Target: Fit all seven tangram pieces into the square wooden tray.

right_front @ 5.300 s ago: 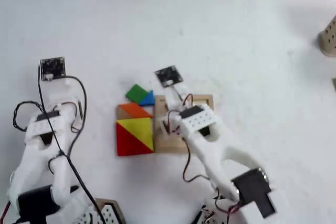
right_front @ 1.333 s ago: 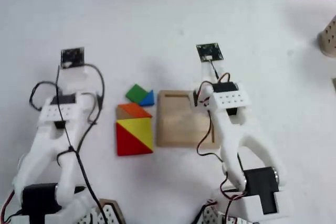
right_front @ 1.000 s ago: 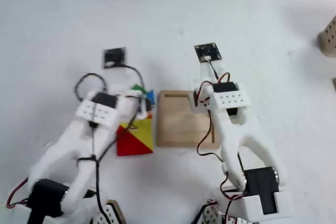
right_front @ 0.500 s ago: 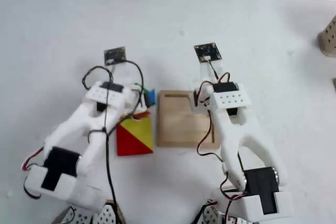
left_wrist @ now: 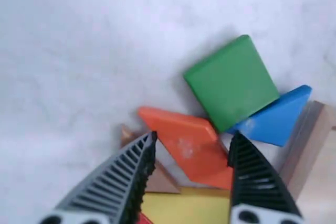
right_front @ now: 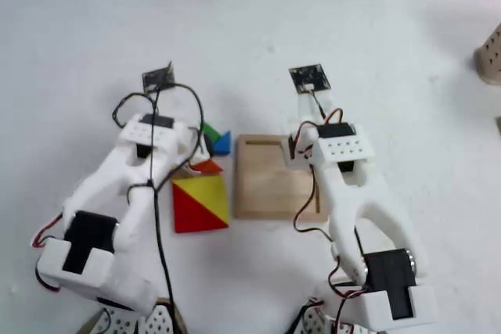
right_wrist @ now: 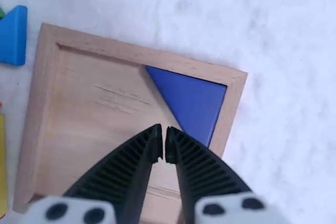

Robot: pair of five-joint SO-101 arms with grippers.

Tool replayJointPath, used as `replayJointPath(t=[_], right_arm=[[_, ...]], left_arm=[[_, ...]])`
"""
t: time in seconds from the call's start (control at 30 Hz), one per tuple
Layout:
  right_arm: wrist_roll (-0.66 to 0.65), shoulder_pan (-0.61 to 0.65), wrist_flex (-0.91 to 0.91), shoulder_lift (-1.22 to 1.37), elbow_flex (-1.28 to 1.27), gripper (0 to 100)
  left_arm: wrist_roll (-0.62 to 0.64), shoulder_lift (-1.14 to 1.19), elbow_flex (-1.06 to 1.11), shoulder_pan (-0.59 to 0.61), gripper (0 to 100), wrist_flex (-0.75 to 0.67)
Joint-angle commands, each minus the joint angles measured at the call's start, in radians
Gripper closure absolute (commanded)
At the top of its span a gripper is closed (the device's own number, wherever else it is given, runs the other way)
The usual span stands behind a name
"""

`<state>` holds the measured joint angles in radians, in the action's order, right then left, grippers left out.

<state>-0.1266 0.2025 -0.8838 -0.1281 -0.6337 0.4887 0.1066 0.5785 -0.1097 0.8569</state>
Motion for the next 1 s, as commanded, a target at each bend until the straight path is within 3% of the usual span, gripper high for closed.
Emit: replayJointPath(t=[0.0, 0.13, 0.57, 0.73, 0.83, 0.97], right_arm=[[-0.008, -0.008, 0.015, -0.021, 0.005, 97.4], [-0.008, -0.008, 0.015, -0.021, 0.005, 97.4], [-0.008, -0.01, 0.016, -0.021, 0.005, 97.4], [-0.009, -0.01, 0.016, -0.021, 0.006, 97.4], [-0.009, -0.015, 0.016, -0.021, 0.006, 97.4], [-0.009, -0.016, 0.016, -0.021, 0.006, 97.4]], left_arm=[[-0.054, 0.008, -0.012, -0.022, 77, 0.044], [-0.081, 0.008, -0.012, -0.079, 77, 0.074], [-0.084, 0.013, -0.015, -0.047, 78, 0.078], [-0.086, 0.015, -0.018, -0.041, 99, 0.074], [-0.086, 0.015, -0.02, -0.039, 92, 0.075], [-0.086, 0.013, -0.02, -0.039, 92, 0.075]])
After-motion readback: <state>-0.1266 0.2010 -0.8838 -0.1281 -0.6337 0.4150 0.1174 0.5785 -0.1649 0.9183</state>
